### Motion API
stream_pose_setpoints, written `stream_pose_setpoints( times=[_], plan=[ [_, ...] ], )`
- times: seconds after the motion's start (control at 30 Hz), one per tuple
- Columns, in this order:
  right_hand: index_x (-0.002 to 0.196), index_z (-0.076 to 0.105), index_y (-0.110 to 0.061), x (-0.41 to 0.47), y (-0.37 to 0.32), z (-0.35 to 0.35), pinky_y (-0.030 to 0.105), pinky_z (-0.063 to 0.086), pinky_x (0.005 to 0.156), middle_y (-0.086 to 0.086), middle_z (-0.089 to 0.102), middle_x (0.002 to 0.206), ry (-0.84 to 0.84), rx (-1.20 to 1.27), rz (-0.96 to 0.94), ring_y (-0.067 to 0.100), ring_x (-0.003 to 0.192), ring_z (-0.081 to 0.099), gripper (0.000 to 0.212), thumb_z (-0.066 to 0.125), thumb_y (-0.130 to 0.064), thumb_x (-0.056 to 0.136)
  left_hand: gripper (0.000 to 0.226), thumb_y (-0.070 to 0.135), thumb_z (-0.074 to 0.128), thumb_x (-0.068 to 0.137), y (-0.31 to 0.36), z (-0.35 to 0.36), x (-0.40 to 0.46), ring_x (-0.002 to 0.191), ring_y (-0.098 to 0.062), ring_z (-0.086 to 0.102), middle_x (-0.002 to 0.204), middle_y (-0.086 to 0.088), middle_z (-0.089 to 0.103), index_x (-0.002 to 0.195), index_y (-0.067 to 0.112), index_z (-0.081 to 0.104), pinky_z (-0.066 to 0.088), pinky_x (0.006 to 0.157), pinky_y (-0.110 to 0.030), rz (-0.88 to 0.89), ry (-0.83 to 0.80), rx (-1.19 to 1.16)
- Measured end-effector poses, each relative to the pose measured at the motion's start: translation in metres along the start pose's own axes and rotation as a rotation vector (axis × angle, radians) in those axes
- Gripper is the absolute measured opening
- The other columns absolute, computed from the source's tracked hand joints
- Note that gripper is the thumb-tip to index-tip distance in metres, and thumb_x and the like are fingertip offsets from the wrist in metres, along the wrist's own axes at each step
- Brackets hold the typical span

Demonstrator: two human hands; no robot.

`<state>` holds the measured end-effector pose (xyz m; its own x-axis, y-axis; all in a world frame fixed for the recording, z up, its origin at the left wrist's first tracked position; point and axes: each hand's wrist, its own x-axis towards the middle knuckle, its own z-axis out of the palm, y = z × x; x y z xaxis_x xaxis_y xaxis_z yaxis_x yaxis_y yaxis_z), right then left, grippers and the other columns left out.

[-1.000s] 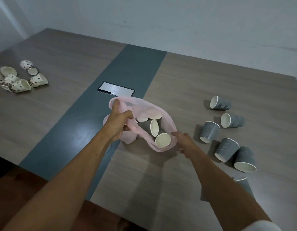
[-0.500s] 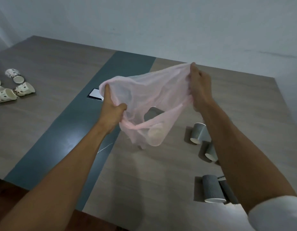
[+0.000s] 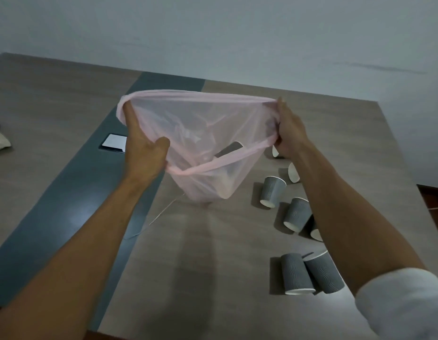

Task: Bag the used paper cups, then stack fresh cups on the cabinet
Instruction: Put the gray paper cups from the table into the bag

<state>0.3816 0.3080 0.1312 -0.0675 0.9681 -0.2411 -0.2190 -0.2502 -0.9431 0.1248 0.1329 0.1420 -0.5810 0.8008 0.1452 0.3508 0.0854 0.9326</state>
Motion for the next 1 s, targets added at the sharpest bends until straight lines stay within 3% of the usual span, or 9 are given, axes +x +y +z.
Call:
stream_pose_setpoints(
  times=[0.1, 0.2, 0.27, 0.33, 0.47, 0.6, 0.73, 0.87, 1.0],
  plan=[
    [0.103, 0.069, -0.019, 0.009, 0.008, -0.017, 0.026, 0.054, 0.06, -0.002, 0.072, 0.081, -0.118, 0.152, 0.089, 0.012, 0.065, 0.068, 0.034, 0.048, -0.045, 0.104, 0.105, 0.007, 0.056, 0.077, -0.011, 0.01, -0.01, 0.121, -0.019, 0.052, 0.15, 0.008, 0.04, 0.162, 0.037, 0.001, 0.051, 0.098, -0.038, -0.012, -0.082, 0.035],
    [0.118, 0.061, -0.015, 0.027, 0.041, -0.047, 0.028, 0.051, 0.059, 0.015, 0.072, 0.103, 0.008, 0.073, 0.205, 0.023, 0.071, 0.067, 0.03, 0.043, -0.031, 0.101, 0.096, 0.007, 0.055, 0.074, -0.028, 0.021, -0.027, 0.132, -0.014, 0.047, 0.147, 0.004, 0.044, 0.159, 0.031, 0.016, 0.046, 0.111, -0.041, -0.044, -0.228, 0.003],
    [0.115, 0.064, -0.01, 0.038, 0.077, -0.074, 0.031, 0.053, 0.056, 0.025, 0.072, 0.114, 0.108, -0.431, 0.179, 0.027, 0.07, 0.068, 0.027, 0.047, -0.016, 0.095, 0.092, 0.003, 0.058, 0.078, -0.036, 0.027, -0.035, 0.132, -0.011, 0.047, 0.145, 0.005, 0.045, 0.157, 0.031, 0.02, 0.046, 0.111, -0.042, -0.059, -0.251, -0.008],
    [0.11, 0.063, -0.001, 0.043, 0.114, -0.098, 0.039, 0.057, 0.067, 0.028, 0.07, 0.108, 0.033, -0.986, 0.139, 0.038, 0.083, 0.07, 0.024, 0.05, -0.007, 0.091, 0.094, -0.004, 0.061, 0.085, -0.038, 0.03, -0.037, 0.129, -0.01, 0.047, 0.144, 0.008, 0.043, 0.158, 0.034, 0.015, 0.048, 0.104, -0.034, -0.082, -0.251, -0.01],
    [0.102, 0.059, 0.0, 0.038, 0.156, -0.122, 0.041, 0.051, 0.08, 0.024, 0.067, 0.1, -0.133, -1.334, 0.119, 0.044, 0.1, 0.067, 0.014, 0.059, -0.012, 0.093, 0.097, -0.006, 0.061, 0.087, -0.038, 0.032, -0.03, 0.131, -0.009, 0.046, 0.147, 0.011, 0.041, 0.159, 0.035, 0.011, 0.046, 0.105, -0.032, -0.09, -0.273, 0.002],
    [0.105, 0.073, -0.003, 0.022, 0.13, -0.106, 0.029, 0.047, 0.074, 0.014, 0.073, 0.103, -0.331, -1.339, 0.074, 0.029, 0.092, 0.065, 0.018, 0.064, -0.012, 0.092, 0.087, -0.004, 0.06, 0.086, -0.033, 0.031, -0.022, 0.128, -0.011, 0.051, 0.14, 0.008, 0.048, 0.152, 0.038, 0.021, 0.049, 0.108, -0.045, -0.095, -0.281, 0.011],
    [0.081, 0.068, -0.013, -0.011, 0.034, -0.088, 0.027, 0.029, 0.049, 0.004, 0.052, 0.065, -0.648, -1.128, 0.207, 0.018, 0.058, 0.045, 0.011, 0.066, -0.011, 0.092, 0.085, 0.001, 0.055, 0.081, -0.02, 0.037, -0.022, 0.129, -0.009, 0.05, 0.139, 0.011, 0.047, 0.134, 0.061, 0.028, 0.05, 0.106, -0.043, -0.063, -0.322, 0.019],
    [0.08, 0.063, -0.009, -0.027, -0.023, -0.059, 0.03, 0.027, 0.05, 0.009, 0.05, 0.059, -0.491, -0.453, -0.102, 0.019, 0.05, 0.041, 0.019, 0.059, -0.007, 0.099, 0.083, 0.012, 0.054, 0.075, -0.012, 0.048, -0.034, 0.113, 0.015, 0.051, 0.13, 0.026, 0.047, 0.126, 0.07, 0.023, 0.052, 0.087, -0.021, -0.108, -0.38, -0.003],
    [0.097, 0.07, 0.0, -0.03, 0.005, -0.013, 0.03, 0.05, 0.055, 0.008, 0.065, 0.071, -0.418, -0.512, -0.233, 0.015, 0.058, 0.06, 0.01, 0.062, -0.007, 0.099, 0.086, 0.019, 0.056, 0.071, -0.003, 0.059, -0.036, 0.112, -0.005, 0.059, 0.123, 0.015, 0.053, 0.15, 0.037, 0.025, 0.058, 0.086, -0.038, -0.137, -0.381, -0.067]
  ],
)
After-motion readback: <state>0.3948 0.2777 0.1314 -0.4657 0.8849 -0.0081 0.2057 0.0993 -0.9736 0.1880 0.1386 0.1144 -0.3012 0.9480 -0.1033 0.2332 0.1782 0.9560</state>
